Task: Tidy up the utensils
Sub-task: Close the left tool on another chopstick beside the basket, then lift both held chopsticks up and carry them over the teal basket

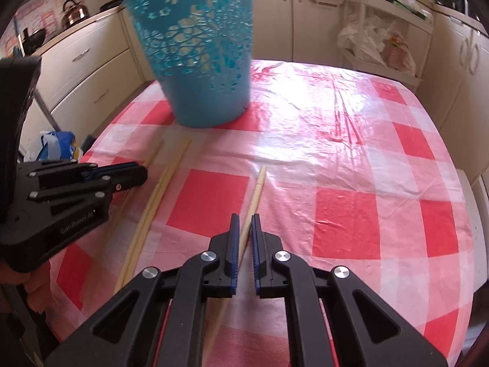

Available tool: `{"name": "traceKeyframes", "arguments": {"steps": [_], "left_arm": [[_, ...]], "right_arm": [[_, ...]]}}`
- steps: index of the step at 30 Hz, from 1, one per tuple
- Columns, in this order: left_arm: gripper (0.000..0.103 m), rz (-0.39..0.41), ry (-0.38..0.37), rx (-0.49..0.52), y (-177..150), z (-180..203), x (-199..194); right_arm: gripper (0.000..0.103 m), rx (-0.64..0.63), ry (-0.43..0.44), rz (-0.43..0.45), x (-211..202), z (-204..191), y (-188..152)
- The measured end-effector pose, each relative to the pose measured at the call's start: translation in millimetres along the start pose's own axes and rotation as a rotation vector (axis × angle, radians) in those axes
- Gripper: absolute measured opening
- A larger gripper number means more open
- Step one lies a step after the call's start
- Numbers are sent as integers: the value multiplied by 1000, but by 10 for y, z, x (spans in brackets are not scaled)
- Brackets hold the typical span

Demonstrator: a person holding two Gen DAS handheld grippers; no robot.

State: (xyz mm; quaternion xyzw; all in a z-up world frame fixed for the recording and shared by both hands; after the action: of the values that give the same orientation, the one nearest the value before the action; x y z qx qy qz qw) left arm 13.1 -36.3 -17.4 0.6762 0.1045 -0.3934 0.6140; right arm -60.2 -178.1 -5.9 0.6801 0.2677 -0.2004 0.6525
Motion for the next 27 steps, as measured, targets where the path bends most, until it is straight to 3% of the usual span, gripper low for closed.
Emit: {"name": "traceKeyframes", "arguments": {"steps": [4,7,10,11,12,14,20,27], "left_arm": [[5,-14,-28,-41,-13,-95,-13],[6,-24,-12,-50,1,-134,-7],[7,-21,7,-30,10,-128,9],[7,-19,15,-21,13,-111,19],[7,-15,25,-6,8,-99,13],[7,-6,48,35,1,-46,12],[4,20,59,8,-21,-43,-132],[4,166,95,-43,58,-27,-717]], "right_arm": [[11,31,-16,-14,3,73,29],[19,18,-21,-25,32,57,27],[20,-28,-38,-20,43,-12,13],[18,-43,-39,-16,43,-31,7],[9,-50,-33,-13,42,-47,2],[6,-42,-26,-8,39,-48,-8],[6,175,48,27,-125,155,-21],[6,330,111,168,-590,162,52]]}}
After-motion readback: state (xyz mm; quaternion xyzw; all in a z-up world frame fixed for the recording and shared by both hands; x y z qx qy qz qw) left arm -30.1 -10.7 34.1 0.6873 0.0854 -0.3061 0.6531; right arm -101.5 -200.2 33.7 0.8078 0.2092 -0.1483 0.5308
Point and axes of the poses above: each gripper's, at about its wrist camera, not at the fingertips, and x roughly the way its jaws point, z to its right, y to its top, the point moved 3 cm from there along x, roughly the way its jaws point, and after that the axes turned 15 degrees about z, right-handed, at the moved point
